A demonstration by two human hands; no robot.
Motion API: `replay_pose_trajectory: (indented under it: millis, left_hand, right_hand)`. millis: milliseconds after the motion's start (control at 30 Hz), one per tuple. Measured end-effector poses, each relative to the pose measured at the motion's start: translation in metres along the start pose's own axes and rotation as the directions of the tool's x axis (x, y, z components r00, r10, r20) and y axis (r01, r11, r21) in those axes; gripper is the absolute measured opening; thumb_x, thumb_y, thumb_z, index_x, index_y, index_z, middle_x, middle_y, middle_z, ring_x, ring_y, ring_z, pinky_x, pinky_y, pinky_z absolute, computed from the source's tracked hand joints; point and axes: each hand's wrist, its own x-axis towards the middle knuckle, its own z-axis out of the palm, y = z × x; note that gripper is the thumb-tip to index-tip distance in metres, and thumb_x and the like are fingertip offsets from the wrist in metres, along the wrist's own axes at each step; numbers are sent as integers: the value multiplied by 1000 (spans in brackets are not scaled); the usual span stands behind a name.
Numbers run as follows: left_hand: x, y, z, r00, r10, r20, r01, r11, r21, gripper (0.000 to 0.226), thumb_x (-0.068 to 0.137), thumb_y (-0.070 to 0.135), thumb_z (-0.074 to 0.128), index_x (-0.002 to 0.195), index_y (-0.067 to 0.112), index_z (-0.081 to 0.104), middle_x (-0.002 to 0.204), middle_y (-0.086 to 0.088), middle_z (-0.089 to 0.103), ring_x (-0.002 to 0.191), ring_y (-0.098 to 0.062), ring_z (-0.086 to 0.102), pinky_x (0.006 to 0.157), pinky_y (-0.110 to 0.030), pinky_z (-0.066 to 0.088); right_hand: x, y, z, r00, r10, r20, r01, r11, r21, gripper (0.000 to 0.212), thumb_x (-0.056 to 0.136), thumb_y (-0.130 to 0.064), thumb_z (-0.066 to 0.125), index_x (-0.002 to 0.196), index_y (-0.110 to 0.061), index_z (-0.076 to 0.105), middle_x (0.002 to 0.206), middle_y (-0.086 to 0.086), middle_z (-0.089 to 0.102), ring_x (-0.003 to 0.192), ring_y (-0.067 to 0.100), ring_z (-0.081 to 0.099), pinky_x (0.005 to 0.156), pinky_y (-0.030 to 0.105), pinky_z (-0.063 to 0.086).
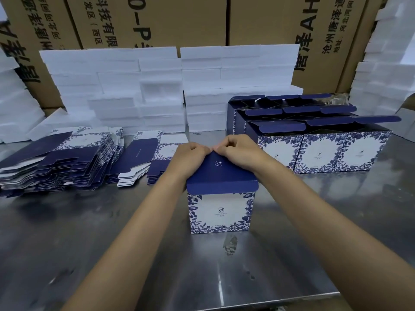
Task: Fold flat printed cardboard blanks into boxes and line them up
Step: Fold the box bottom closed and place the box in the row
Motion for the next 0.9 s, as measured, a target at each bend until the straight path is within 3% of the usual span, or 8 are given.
replay_pose_trajectory:
  millis: [133, 233, 367, 533, 733, 833, 900]
  left_hand:
    - [0, 2, 2, 1000, 21, -22, -22, 1000, -8, 6, 95, 17, 59, 90, 15, 63, 93, -3, 68, 69, -13, 60, 45, -13, 45]
    - [-2, 4, 1, 1000, 0, 8, 0, 1000, 3, 11, 97, 18, 56, 87, 16, 60, 91, -5, 66, 70, -17, 59, 55, -22, 45]
    - [-2, 6, 3, 999, -27, 38, 25, 998, 49, 10, 99, 16, 48, 92, 11, 54, 92, -13, 58, 78, -24, 52, 68, -32, 38]
    - [-3, 5, 3, 999, -17, 32, 15, 999, 44, 11, 100, 18, 47, 94, 11, 52, 92, -14, 56, 80, -24, 51, 68, -32, 36]
    - [3, 3, 4, 996, 62, -57, -48, 976, 214, 13, 98, 15, 41, 85, 14, 42, 81, -5, 45, 68, -18, 38, 56, -31, 26]
    - [3, 0, 3, 994, 91, -66, -69, 958, 279, 13, 101, 22, 40, 98, 14, 51, 92, 2, 54, 84, -18, 51, 63, -31, 35]
    - [-1, -1, 2, 967, 221, -128, -153, 902, 403, 12, 98, 20, 44, 106, 17, 52, 101, 1, 58, 102, -23, 52, 76, -36, 42]
  right_hand:
    - [1, -2, 0, 1000, -4, -2, 4, 999, 53, 24, 96, -19, 69, 72, -20, 65, 72, -5, 66, 49, -3, 58, 43, 10, 42]
    - [-2, -2, -4, 999, 32, 12, -33, 997, 71, 21, 95, -22, 68, 75, -21, 67, 76, -6, 70, 62, 5, 63, 46, 12, 44]
    - [-5, -2, -3, 1000, 12, -2, -12, 995, -102, 20, 100, -24, 57, 81, -18, 59, 83, -5, 62, 74, 13, 57, 61, 24, 44]
    - [-9, -3, -4, 1000, 0, -12, -1, 993, -118, 17, 100, -21, 52, 85, -15, 57, 82, 2, 56, 77, 18, 50, 68, 29, 39]
    - [-6, -1, -5, 999, -19, -45, 5, 958, -286, 39, 106, -23, 42, 68, -16, 41, 69, -2, 45, 63, 14, 40, 55, 30, 28]
    - [-8, 1, -5, 995, -44, -86, 19, 962, -274, 35, 105, -25, 48, 71, -16, 47, 72, -3, 51, 72, 18, 49, 61, 30, 35]
    - [-12, 1, -6, 977, -141, -161, 66, 915, -397, 22, 102, -23, 51, 83, -13, 55, 87, 1, 63, 91, 25, 55, 76, 35, 42]
